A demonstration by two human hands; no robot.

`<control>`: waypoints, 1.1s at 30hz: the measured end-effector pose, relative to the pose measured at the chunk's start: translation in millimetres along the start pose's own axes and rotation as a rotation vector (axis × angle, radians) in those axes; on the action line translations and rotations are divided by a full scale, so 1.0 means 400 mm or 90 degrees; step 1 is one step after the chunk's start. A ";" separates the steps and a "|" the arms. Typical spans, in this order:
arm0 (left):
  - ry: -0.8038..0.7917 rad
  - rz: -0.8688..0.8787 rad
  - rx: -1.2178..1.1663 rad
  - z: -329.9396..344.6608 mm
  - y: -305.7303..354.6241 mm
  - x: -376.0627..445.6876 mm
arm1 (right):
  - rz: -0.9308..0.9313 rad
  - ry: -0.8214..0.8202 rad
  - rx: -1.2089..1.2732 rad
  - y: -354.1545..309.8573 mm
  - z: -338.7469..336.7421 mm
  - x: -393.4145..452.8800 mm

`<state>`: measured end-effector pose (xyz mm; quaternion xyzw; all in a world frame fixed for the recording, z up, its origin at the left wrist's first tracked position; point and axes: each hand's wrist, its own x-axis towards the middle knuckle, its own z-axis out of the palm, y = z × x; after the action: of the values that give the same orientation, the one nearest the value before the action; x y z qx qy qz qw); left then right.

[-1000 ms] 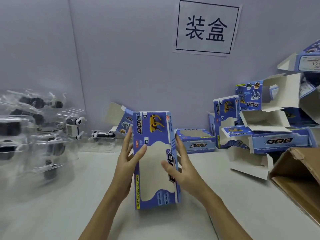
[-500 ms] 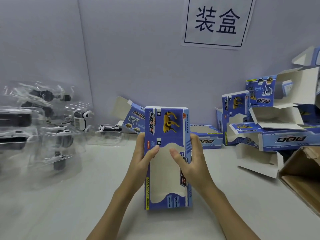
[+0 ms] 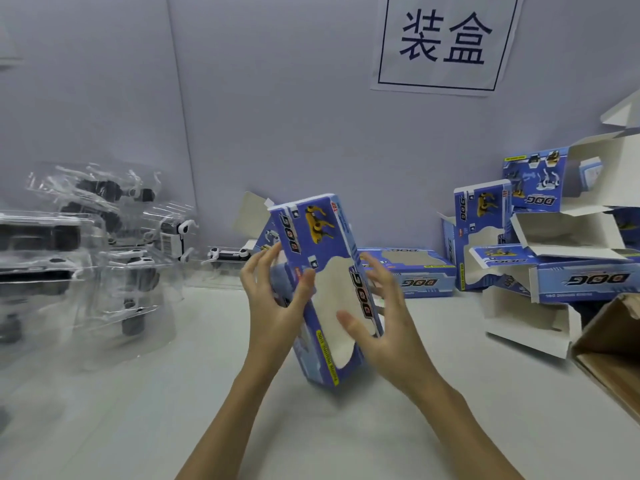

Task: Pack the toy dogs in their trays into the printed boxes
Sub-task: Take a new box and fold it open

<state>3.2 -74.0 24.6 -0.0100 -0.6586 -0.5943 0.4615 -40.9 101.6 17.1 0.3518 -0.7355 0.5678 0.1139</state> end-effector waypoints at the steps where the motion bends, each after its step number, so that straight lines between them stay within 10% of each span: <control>1: -0.008 0.011 -0.011 0.005 0.003 0.001 | 0.000 -0.026 -0.041 0.002 0.018 -0.007; 4: -0.073 -0.043 -0.115 0.003 -0.007 0.000 | 0.042 -0.034 -0.097 -0.006 0.051 -0.011; 12: -0.203 -0.306 -0.165 -0.025 -0.009 0.014 | 0.300 -0.157 0.537 -0.004 -0.033 -0.008; 17: -0.216 -0.258 -0.239 -0.036 -0.025 0.015 | 0.153 -0.022 0.353 -0.012 -0.024 0.010; 24: -0.278 -0.039 0.029 -0.031 -0.033 -0.005 | 0.000 -0.006 0.106 -0.004 -0.017 0.008; 30: -0.151 0.003 0.044 -0.013 -0.066 -0.003 | -0.059 0.118 -0.059 -0.020 -0.011 0.041; 33: -0.046 0.079 0.190 -0.026 -0.091 0.004 | -0.271 0.228 -0.242 -0.070 0.054 0.086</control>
<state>-12.0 -93.6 -3.9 -0.0036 -0.7541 -0.4592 0.4695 -42.6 65.7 50.6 0.3649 -0.7062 0.4370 0.4210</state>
